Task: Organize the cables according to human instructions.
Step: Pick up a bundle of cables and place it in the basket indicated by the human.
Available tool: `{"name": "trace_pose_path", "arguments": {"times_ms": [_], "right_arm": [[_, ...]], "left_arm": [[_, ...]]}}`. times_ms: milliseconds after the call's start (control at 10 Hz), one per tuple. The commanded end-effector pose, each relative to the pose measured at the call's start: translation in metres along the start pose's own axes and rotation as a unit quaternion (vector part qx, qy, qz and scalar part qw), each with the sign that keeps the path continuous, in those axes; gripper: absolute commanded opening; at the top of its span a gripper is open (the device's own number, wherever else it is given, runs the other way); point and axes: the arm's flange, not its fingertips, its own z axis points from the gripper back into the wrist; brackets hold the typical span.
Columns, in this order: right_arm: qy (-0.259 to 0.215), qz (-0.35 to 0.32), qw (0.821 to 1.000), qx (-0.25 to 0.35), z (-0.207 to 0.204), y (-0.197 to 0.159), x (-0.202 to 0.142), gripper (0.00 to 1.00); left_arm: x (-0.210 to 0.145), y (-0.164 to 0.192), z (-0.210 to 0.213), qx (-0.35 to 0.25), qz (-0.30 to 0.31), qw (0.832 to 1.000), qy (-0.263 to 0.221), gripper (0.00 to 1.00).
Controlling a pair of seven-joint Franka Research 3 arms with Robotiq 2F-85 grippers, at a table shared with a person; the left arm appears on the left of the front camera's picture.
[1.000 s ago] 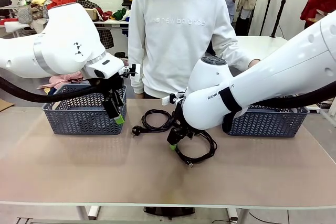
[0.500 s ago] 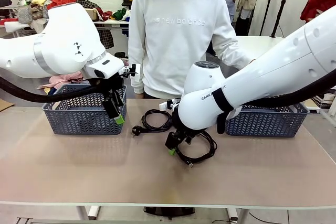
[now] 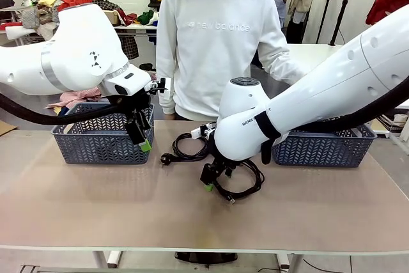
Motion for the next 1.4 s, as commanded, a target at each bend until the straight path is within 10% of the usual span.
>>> {"name": "trace_pose_path", "arguments": {"times_ms": [0,900,1300], "right_arm": [[0.013,-0.008,1.000,-0.015,-0.001,0.009,0.012,1.00],[0.019,-0.009,1.000,-0.018,-0.005,0.014,0.019,0.10],[0.017,-0.023,1.000,-0.005,0.007,0.018,0.007,0.00]], "left_arm": [[-0.001,-0.001,0.000,-0.001,0.002,1.000,-0.002,1.00],[-0.001,-0.001,0.000,-0.001,0.002,1.000,-0.002,1.00],[-0.001,-0.001,0.000,-0.001,0.002,1.000,-0.002,1.00]]}}
